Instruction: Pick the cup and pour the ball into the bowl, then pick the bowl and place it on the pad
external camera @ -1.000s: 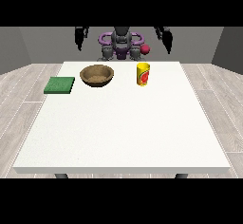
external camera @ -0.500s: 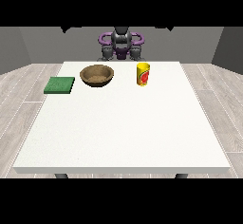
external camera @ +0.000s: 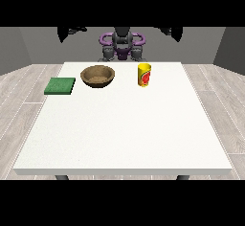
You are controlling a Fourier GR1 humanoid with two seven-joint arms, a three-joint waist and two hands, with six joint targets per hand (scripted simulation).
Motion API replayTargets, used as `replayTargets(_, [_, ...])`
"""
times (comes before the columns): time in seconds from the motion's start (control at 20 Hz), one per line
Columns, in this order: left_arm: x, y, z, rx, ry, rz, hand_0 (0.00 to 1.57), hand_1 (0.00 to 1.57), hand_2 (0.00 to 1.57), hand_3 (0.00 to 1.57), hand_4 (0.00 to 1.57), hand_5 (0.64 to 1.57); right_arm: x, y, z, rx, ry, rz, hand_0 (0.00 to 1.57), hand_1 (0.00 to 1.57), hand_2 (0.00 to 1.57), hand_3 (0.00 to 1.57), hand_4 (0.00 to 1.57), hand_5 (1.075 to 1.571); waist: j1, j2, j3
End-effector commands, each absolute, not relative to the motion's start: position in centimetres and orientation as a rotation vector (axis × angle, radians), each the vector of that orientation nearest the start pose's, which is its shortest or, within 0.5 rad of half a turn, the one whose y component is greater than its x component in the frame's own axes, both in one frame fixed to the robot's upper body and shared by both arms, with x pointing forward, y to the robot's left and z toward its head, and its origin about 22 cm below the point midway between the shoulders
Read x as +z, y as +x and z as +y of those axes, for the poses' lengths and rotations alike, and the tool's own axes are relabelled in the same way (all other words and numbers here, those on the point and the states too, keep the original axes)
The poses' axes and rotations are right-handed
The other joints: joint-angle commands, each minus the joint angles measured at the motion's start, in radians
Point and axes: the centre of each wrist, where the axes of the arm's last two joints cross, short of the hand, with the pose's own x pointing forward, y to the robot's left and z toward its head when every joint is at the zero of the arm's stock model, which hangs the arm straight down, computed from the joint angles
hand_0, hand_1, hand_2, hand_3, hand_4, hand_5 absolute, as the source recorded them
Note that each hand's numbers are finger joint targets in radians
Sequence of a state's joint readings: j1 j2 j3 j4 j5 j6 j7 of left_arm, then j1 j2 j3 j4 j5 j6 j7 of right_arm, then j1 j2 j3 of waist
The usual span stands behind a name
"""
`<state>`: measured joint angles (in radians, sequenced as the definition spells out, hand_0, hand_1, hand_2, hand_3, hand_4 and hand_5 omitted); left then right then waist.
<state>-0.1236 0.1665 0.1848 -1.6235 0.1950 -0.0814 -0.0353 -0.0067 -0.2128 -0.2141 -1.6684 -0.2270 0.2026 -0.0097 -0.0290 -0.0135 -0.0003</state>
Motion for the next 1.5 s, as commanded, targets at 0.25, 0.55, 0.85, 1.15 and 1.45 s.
replayTargets(0.25, [0.8, 28.2, 26.1, 0.066, 0.060, -1.920, 0.00, 0.00, 0.00, 0.00, 0.00, 1.526, 3.9, 25.3, -33.7, 0.070, 0.038, -1.830, 0.00, 0.00, 0.00, 0.00, 0.00, 1.571, -0.038, 0.142, 0.0002])
replayTargets(0.55, [-3.3, 29.3, 23.4, 0.097, 0.092, -1.915, 0.00, 0.00, 0.00, 0.00, 0.00, 1.517, 4.5, 25.9, -33.4, 0.091, 0.064, -1.841, 0.00, 0.00, 0.00, 0.00, 0.00, 1.571, -0.090, 0.161, -0.0001])
replayTargets(0.85, [-5.1, 31.3, 24.6, 0.084, 0.108, -1.955, 0.00, 0.00, 0.00, 0.00, 0.00, 1.517, 3.8, 27.4, -33.2, 0.086, 0.066, -1.894, 0.00, 0.00, 0.00, 0.00, 0.00, 1.570, -0.070, 0.241, 0.0000])
replayTargets(1.15, [-7.7, 31.3, 23.0, 0.059, 0.143, -1.992, 0.00, 0.00, 0.00, 0.00, 0.00, 1.520, 2.4, 27.4, -33.7, 0.090, 0.064, -1.923, 0.00, 0.00, 0.00, 0.00, 0.00, 1.571, -0.081, 0.278, 0.0000])
replayTargets(1.45, [-8.9, 31.8, 21.4, 0.078, 0.123, -1.949, 0.00, 0.00, 0.00, 0.00, 0.00, 1.523, 1.7, 27.7, -34.5, 0.061, 0.078, -1.903, 0.00, 0.00, 0.00, 0.00, 0.00, 1.571, -0.076, 0.257, 0.0003])
